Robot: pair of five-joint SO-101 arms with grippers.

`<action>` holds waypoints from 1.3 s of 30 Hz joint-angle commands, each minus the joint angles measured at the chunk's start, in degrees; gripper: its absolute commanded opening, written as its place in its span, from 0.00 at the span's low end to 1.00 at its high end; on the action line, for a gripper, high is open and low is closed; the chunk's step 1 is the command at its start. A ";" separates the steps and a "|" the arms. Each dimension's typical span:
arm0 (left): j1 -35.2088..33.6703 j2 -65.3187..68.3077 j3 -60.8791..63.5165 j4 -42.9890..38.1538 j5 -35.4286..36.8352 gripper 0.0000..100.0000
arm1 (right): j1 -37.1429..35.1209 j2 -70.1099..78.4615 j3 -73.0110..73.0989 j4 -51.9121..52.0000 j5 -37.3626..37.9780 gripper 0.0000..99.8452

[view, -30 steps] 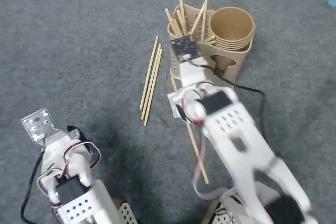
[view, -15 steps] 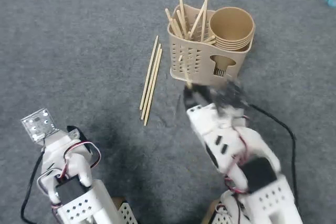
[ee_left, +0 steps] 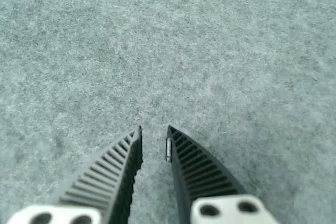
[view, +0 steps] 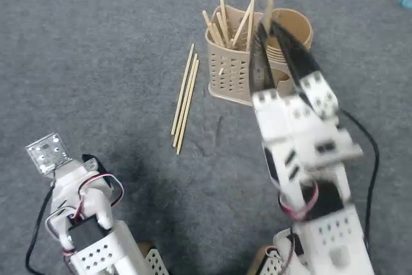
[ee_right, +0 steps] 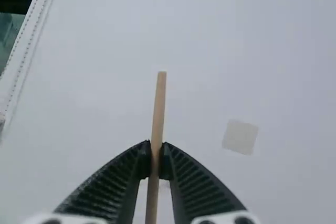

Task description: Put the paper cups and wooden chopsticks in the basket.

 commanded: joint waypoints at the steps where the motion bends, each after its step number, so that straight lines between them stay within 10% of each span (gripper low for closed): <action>1: 0.00 -1.05 -0.31 0.18 -0.62 0.07 | 0.84 14.64 -16.09 -1.89 1.49 0.01; 9: 0.00 -1.05 -0.31 0.18 -0.62 0.07 | 1.98 37.76 -35.08 -1.98 1.49 0.01; 28: 0.09 -1.05 -0.31 0.18 -0.62 0.07 | 4.00 44.44 -22.68 -16.04 -4.48 0.11; 39: 0.09 -1.05 -0.31 0.18 -0.62 0.07 | 7.08 31.08 -31.03 13.05 -17.93 0.14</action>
